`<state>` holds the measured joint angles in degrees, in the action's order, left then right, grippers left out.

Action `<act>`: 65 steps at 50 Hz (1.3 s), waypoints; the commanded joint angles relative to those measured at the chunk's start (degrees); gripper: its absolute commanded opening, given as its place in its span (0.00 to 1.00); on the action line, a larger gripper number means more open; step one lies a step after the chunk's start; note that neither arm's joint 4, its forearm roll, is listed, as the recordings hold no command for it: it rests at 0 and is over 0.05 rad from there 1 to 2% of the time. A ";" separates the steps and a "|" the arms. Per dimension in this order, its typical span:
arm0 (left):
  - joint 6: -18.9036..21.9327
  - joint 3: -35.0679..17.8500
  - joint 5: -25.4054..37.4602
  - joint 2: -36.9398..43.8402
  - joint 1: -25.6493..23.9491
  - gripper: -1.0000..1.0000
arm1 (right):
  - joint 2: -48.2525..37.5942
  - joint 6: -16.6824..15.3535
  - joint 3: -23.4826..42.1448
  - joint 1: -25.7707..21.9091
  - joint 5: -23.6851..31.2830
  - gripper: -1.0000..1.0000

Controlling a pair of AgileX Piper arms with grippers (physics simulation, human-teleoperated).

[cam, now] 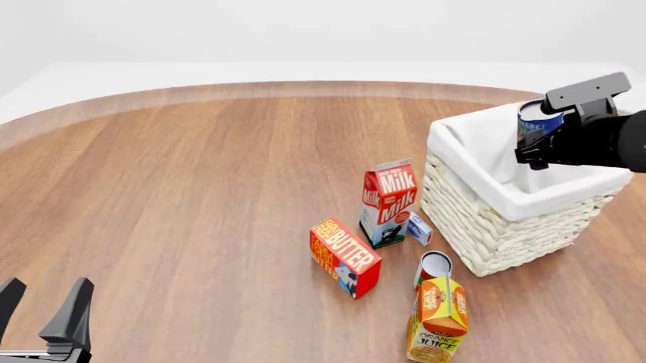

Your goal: Pick up the alphabet soup, and put it in the basket.

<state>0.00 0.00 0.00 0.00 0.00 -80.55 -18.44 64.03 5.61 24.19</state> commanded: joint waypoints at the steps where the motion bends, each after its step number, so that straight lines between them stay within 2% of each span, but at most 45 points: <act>1: 0.00 0.00 0.00 0.00 0.00 1.00 | -1.16 0.03 1.48 0.86 0.54 0.00; 65: 0.00 0.00 0.00 0.00 0.00 1.00 | -9.77 -0.46 4.74 -0.78 1.09 0.00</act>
<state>0.00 0.00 0.00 0.00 0.00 -89.66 -20.05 67.98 4.78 25.26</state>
